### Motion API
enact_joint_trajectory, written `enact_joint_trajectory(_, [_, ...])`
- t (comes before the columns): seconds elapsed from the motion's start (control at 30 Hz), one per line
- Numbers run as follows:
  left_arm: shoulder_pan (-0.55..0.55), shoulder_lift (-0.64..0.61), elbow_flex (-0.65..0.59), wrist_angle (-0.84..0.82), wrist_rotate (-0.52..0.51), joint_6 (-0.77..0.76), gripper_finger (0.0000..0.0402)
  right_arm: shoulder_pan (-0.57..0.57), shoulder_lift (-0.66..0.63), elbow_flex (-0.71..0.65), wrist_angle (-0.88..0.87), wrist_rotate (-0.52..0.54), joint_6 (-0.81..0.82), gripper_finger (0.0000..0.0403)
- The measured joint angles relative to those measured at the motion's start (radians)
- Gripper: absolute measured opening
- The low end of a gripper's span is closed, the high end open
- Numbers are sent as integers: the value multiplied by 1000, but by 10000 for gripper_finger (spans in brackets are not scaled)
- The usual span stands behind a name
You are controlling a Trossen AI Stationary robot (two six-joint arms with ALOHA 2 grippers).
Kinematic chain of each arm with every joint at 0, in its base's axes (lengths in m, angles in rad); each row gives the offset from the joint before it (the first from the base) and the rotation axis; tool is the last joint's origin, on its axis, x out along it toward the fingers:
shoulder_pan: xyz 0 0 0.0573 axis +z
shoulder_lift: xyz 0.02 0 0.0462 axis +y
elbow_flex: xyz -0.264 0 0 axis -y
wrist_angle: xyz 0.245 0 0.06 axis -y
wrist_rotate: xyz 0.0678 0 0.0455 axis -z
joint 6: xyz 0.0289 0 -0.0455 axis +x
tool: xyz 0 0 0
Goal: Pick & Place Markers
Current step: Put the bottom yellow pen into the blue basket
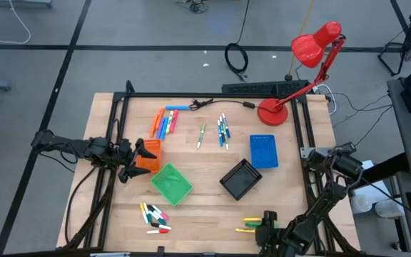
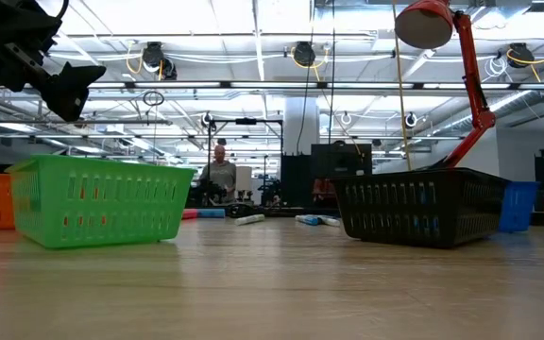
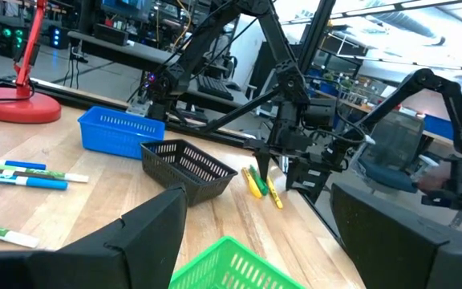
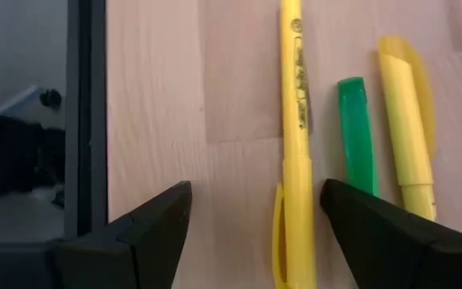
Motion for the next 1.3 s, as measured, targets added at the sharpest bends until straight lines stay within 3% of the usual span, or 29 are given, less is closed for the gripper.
enact_joint_trajectory(0.2, [0,0,0,0,0,0,310,-32,1,-1,-4,-2,-34,275])
enact_joint_trajectory(0.37, [0,0,0,0,0,0,310,-53,2,-1,-23,6,-65,244])
enact_joint_trajectory(0.93, [0,0,0,0,0,0,310,-69,4,-2,-32,9,-74,20])
enact_joint_trajectory(1.3, [0,0,0,0,0,0,310,-77,-70,-10,66,-15,-131,28])
